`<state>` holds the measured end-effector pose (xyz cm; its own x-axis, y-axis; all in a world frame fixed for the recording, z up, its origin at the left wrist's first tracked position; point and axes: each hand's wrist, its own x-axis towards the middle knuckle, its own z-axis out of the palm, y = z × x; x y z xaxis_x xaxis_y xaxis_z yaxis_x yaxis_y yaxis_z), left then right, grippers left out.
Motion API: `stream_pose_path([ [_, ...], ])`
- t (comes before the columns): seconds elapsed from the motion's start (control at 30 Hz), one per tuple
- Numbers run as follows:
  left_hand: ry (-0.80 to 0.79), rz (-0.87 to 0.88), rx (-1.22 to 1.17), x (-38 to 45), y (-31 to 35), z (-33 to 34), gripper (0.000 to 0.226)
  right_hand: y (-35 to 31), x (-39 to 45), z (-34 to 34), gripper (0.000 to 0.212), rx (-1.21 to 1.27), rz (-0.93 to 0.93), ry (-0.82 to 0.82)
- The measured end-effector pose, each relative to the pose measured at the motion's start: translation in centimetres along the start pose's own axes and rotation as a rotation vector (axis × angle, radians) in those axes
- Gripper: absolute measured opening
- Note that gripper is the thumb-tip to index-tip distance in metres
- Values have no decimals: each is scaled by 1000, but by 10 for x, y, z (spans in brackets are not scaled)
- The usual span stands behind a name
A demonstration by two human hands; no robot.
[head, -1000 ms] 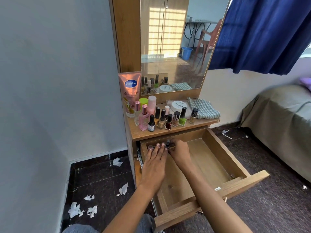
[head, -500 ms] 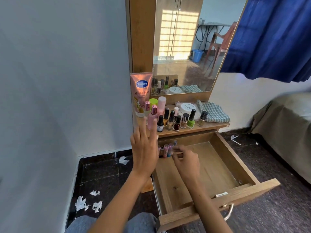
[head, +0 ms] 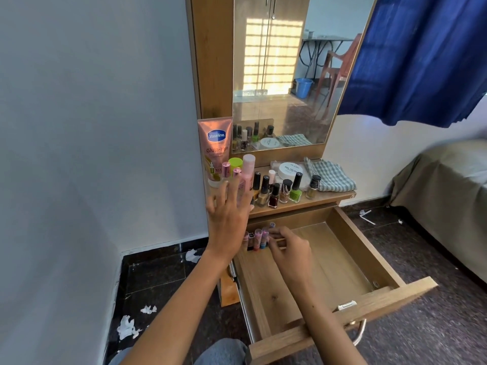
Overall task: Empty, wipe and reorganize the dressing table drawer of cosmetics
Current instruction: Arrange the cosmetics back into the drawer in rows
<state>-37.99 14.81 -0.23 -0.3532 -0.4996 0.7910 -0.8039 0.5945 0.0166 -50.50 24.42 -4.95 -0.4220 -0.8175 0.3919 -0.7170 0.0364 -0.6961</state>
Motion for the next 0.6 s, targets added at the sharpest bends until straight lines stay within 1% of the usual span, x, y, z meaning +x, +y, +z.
stream_pose_path([
  [0.07,48,56,-34,0,-1,-1,34,-2,0,0,13,13,-10,16],
  [0.2,79,83,-173,-4,1,-3,17,-4,2,-2,14,87,-32,54],
  [0.33,89,83,-259,-23,16,-20,13,-6,4,-3,32,159,-108,47],
  [0.4,53,59,-331,-37,25,-28,12,-6,3,-2,31,158,-159,19],
  [0.47,-9,19,-378,-50,28,-30,14,-5,0,1,27,102,-201,-16],
  [0.53,-95,-24,-397,-59,27,-29,21,-2,-2,4,27,37,-176,-75],
  [0.6,-169,-66,-402,-66,24,-29,27,1,-4,5,29,-39,-96,-157],
])
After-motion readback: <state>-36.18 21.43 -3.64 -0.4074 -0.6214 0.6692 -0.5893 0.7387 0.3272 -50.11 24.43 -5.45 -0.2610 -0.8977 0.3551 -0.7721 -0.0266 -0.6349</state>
